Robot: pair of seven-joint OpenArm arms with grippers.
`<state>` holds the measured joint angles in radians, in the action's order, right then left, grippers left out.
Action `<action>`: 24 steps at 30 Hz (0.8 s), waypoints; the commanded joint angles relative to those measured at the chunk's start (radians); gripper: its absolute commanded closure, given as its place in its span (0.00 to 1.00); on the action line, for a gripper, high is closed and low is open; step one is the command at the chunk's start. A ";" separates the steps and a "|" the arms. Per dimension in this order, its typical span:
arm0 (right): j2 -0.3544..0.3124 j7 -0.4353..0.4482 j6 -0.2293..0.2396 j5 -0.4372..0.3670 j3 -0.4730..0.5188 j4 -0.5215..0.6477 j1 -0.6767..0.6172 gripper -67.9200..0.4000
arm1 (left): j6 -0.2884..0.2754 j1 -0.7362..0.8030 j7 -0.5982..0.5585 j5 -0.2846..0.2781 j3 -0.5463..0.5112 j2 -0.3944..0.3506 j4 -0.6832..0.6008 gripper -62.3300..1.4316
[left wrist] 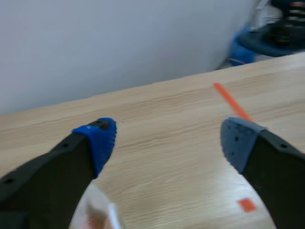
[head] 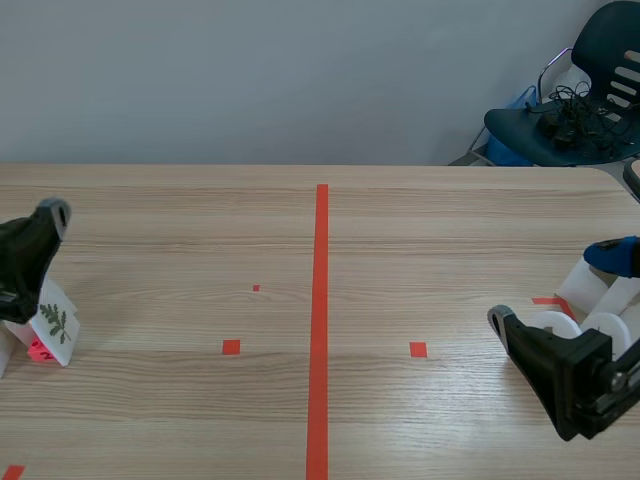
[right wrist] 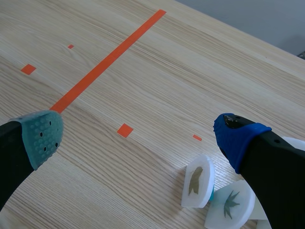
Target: Do the leaf sorting experiment
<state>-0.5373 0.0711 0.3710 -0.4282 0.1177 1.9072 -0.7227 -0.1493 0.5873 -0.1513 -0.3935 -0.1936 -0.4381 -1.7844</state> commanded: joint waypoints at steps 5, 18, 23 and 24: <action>-0.001 0.011 -0.003 -0.010 0.007 0.051 0.031 0.00 | -0.290 0.097 0.022 -0.006 0.027 0.005 -0.115 0.00; -0.003 -0.088 -0.003 -0.028 0.008 0.158 0.016 0.00 | -0.293 0.135 0.093 -0.006 0.116 0.005 -0.119 0.00; -0.003 -0.092 -0.003 -0.028 0.008 0.159 0.016 0.00 | -0.278 0.128 0.089 -0.006 0.117 0.005 -0.119 0.00; -0.003 -0.092 -0.003 -0.028 0.008 0.159 0.016 0.00 | -0.277 0.126 0.089 -0.006 0.117 0.005 -0.119 0.00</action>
<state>-0.5377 -0.0315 0.3714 -0.4454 0.1177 2.0552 -0.7124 -0.4217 0.7197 -0.0422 -0.3901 -0.0761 -0.4370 -1.9011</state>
